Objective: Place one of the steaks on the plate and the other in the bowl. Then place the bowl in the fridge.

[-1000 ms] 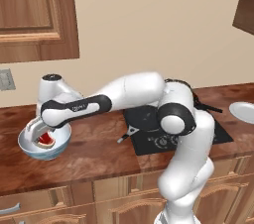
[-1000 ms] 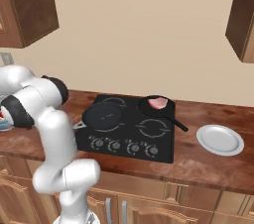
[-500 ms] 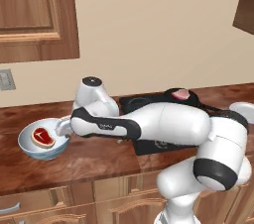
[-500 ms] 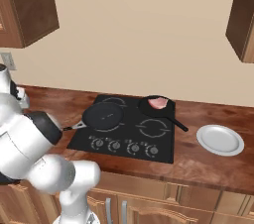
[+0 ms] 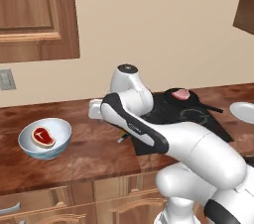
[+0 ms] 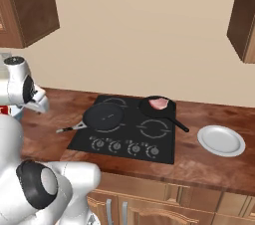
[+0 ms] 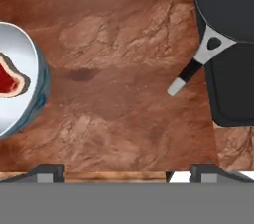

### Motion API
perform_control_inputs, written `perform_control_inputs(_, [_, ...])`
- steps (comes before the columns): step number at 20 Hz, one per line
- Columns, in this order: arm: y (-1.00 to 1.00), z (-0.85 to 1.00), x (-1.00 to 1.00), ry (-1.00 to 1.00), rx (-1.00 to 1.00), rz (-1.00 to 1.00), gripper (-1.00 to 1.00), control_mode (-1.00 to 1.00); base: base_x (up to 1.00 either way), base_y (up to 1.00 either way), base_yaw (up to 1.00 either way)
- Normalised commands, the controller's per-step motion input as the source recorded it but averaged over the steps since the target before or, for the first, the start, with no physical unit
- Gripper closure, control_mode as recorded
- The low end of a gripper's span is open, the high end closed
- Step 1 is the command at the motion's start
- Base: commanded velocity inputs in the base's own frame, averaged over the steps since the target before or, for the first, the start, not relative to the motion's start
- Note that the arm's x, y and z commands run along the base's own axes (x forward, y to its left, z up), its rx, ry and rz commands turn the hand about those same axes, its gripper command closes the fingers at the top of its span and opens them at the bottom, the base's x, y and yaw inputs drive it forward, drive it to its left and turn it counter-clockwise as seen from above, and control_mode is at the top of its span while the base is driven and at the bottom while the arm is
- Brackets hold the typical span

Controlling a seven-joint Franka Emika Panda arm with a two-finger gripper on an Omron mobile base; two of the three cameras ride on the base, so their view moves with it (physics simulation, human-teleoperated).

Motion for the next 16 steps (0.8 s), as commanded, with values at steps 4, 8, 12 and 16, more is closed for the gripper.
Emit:
perform_control_inputs(4, [-1.00, 0.37, -0.11, 0.29, 0.01, -0.53, -1.00, -1.00, 0.00, 0.00, 0.00])
perform_control_inputs(8, [-0.94, 0.03, -0.17, 0.08, 0.03, -0.62, -1.00, -1.00, 0.00, 0.00, 0.00])
perform_control_inputs(12, [-0.94, 0.00, -0.06, 0.04, 0.00, -0.64, -1.00, -1.00, 0.00, 0.00, 0.00])
perform_control_inputs(16, [-0.93, 0.00, 0.00, 0.00, 0.00, -0.66, -1.00, -1.00, 0.00, 0.00, 0.00])
